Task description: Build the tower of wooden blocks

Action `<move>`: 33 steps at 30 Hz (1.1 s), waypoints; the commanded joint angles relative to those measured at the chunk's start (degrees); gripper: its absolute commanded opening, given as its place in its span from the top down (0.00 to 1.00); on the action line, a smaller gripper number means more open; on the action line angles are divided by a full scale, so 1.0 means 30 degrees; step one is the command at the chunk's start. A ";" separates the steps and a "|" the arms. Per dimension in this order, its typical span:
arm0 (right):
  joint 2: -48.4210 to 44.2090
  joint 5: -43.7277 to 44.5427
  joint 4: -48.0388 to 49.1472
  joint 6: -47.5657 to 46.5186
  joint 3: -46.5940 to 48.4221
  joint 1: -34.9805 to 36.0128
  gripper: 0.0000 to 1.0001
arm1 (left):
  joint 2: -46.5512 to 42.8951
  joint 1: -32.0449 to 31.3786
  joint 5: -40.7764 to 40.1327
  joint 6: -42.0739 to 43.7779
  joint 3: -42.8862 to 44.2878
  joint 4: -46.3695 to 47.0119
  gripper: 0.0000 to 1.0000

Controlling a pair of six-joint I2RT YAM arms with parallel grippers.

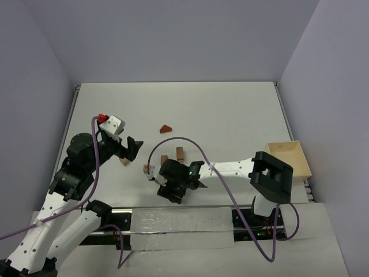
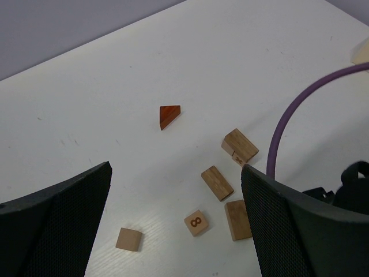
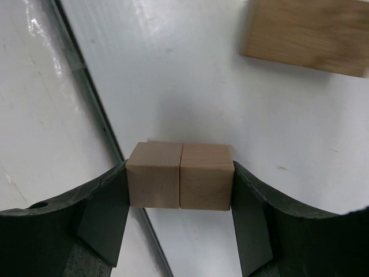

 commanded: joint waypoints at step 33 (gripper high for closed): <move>0.3561 -0.5508 -0.8860 -1.7436 1.1275 -0.9861 1.00 | 0.7861 0.6161 0.6060 -0.3817 0.4449 -0.1982 0.01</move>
